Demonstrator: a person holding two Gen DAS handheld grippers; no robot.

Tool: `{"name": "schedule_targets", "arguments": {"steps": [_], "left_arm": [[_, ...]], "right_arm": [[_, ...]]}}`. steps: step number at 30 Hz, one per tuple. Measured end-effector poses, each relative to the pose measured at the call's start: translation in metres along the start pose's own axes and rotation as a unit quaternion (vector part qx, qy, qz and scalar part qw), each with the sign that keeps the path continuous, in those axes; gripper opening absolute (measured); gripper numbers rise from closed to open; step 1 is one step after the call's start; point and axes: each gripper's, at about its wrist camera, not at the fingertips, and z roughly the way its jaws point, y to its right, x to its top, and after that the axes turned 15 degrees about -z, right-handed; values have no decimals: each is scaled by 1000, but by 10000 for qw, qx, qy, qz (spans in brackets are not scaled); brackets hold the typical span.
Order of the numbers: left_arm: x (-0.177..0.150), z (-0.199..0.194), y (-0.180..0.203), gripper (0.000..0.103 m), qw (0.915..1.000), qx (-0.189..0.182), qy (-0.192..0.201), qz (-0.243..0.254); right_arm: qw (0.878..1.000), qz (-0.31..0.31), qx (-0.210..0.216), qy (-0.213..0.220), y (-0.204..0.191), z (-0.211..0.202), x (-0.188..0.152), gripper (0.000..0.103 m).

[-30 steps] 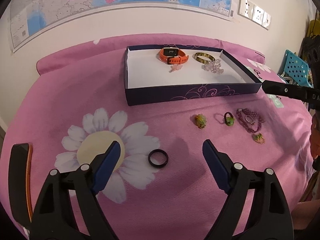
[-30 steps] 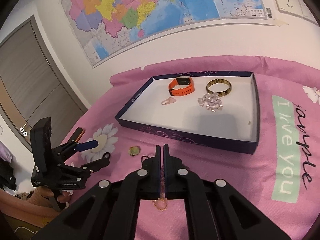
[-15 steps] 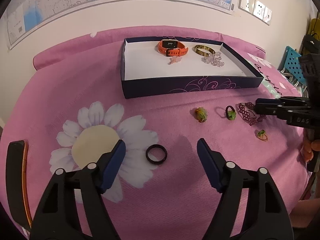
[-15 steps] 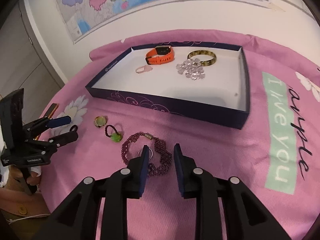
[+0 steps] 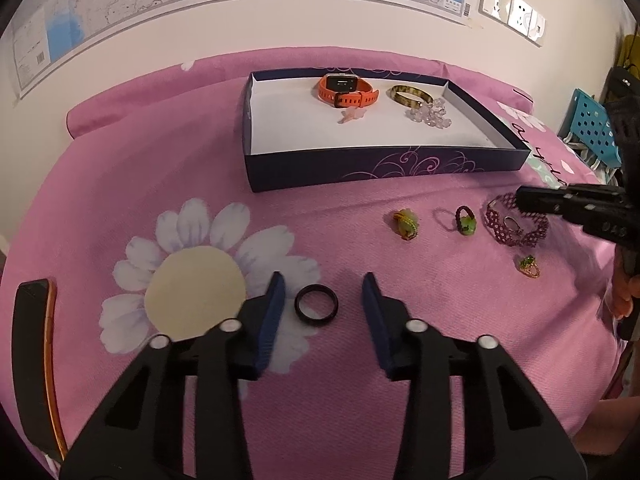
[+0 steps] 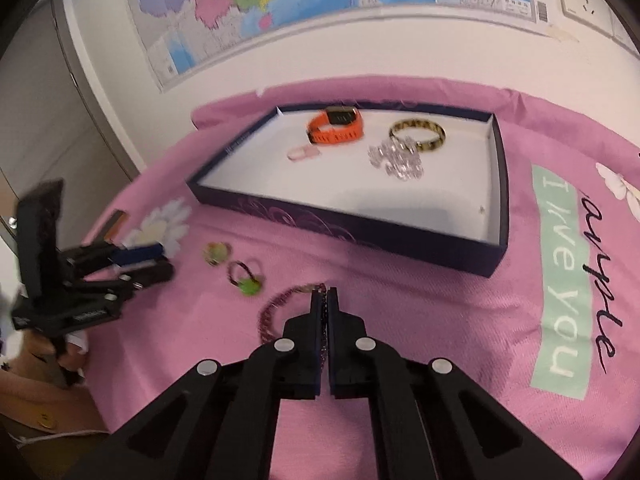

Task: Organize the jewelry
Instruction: 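Grasp and lift the black ring with the left tool while the right tool lifts the purple beaded bracelet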

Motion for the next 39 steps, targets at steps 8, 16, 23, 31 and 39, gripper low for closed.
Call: {"name": "schedule_targets", "arguments": {"steps": [8,16,23,31,39], "left_arm": [[1,-2,0,23,10000,-42,13,-19],[11,2,8,23,9994,-332,-21,-90],[12,12,9,23,9989,-404,-147,-174],[14,13,12,21,9992,-365,-110,-139],[18,6,6,17,9989,-430,-25,-168]], "right_arm": [[9984,2,151,547,-7,-25,20,1],[9978,226,47,624,6,-27,19,1],[9981,519,-52,327,24,-12,0,1],[9976,621,-52,292,28,-13,-10,1],[9971,576,14,505,26,-22,-3,1]]}}
